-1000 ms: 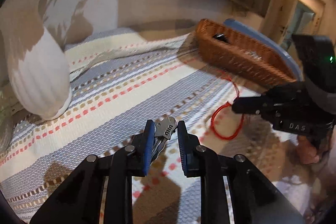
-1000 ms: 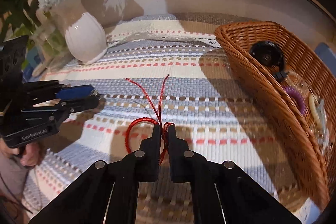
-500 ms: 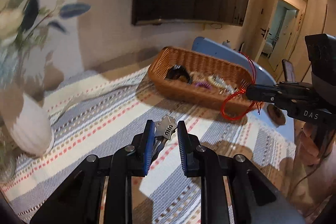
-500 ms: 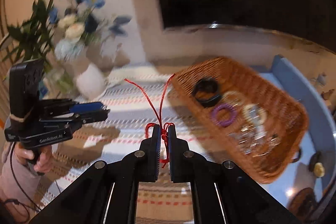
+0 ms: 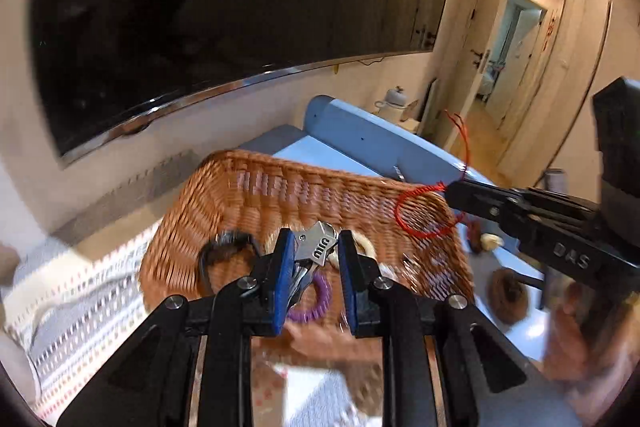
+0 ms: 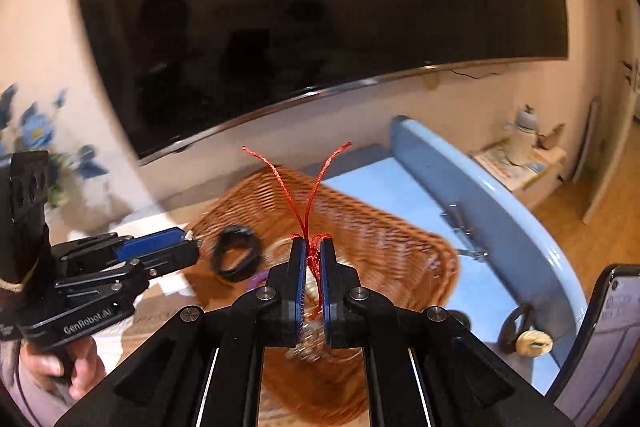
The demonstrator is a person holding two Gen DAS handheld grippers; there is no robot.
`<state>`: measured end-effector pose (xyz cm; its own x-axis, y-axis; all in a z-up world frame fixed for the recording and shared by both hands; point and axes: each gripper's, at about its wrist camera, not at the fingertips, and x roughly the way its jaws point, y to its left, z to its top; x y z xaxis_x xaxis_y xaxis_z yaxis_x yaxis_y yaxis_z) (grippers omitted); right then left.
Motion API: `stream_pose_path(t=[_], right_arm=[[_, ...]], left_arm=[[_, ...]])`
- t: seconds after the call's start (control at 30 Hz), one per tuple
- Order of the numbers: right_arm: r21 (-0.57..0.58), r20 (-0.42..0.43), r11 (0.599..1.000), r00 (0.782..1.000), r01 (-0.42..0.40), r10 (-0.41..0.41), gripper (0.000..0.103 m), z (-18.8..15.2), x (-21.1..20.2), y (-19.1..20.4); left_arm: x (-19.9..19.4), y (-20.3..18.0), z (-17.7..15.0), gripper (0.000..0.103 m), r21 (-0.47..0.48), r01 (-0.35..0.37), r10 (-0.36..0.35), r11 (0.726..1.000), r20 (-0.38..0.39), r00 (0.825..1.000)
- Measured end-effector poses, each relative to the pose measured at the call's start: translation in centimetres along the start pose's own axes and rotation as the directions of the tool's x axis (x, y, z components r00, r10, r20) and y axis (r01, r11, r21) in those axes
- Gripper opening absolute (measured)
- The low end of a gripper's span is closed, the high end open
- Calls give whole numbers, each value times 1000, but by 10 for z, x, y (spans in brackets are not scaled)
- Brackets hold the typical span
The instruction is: Organize jewelry
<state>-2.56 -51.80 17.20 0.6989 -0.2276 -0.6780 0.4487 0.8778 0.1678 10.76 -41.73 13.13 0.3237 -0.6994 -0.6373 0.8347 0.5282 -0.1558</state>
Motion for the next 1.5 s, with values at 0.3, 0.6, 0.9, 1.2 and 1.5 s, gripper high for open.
stream_pose_path(t=[0.3,0.6,0.9,1.2,1.5], right_arm=[[81,-36,996,998,48,-45,7,-2,34,-33],[59,-63,998,998,32,-28,35,-10,30,-28],[-13,-62,999,998,-30,29,46,-35,-10,16],[-91,-46,996,999,-9,5,51,-83,-59,75],[-167,-69,986,997,18,-30,52,-119,-62,106]], left_arm=[[51,-2,12,22,-80,25,-26,996,-9,1000],[28,2,7,63,-130,10,-10,991,2,1000],[-92,-13,-34,74,-68,-213,222,975,190,956],[-158,-33,-110,86,-77,-270,280,960,178,943],[-166,-11,-163,87,-150,-365,388,919,175,905]])
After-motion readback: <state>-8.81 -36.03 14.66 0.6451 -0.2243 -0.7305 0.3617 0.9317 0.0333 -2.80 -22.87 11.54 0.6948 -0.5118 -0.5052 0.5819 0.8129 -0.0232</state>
